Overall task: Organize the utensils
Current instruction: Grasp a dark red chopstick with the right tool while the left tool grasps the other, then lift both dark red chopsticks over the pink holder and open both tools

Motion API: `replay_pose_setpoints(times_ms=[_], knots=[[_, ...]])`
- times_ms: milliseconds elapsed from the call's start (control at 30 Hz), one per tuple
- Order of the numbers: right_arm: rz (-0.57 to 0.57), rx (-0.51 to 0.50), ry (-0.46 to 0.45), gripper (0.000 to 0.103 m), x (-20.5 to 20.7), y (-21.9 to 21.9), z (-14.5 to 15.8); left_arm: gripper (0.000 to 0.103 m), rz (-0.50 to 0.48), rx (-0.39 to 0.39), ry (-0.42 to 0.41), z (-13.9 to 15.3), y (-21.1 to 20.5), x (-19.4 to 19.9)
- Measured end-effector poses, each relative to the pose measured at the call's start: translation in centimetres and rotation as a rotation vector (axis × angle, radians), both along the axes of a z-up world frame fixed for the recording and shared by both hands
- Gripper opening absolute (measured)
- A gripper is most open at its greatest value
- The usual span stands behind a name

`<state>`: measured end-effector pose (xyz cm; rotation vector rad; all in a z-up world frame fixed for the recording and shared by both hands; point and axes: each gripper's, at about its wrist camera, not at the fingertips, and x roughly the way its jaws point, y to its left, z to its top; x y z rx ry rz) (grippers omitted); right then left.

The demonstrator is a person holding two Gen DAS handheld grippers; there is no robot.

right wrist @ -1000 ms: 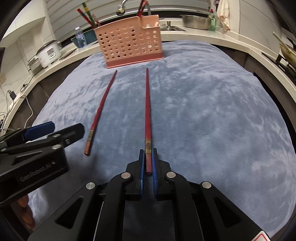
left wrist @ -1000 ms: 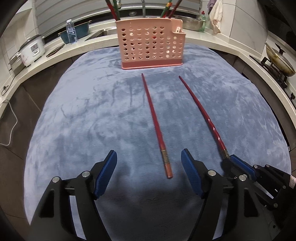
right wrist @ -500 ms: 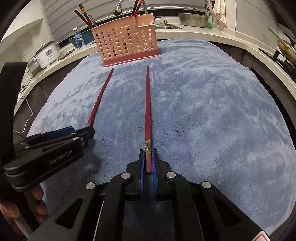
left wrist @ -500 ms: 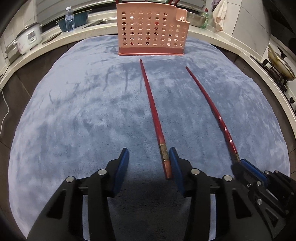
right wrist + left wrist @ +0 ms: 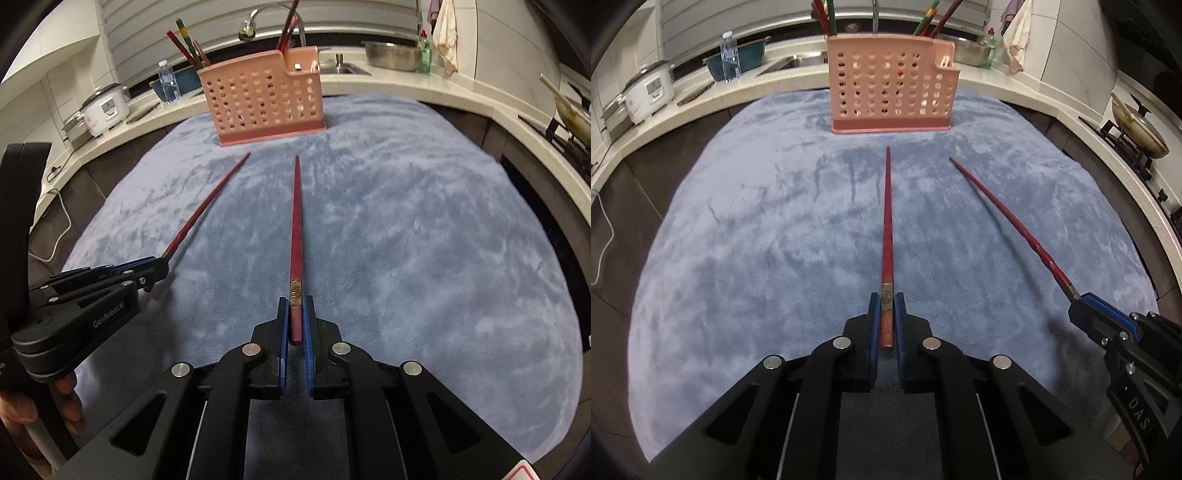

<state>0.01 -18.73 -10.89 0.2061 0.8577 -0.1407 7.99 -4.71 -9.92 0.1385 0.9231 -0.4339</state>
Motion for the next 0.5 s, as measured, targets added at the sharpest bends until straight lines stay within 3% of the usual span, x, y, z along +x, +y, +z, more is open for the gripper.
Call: replay_pose_setpoints(times_ms=[500], knots=[[-0.025,-0.001,-0.189,0.007,-0.1,-1.6,10.2,0.007,0.001,-0.102,-0.190,11.6,0.3,0.4]])
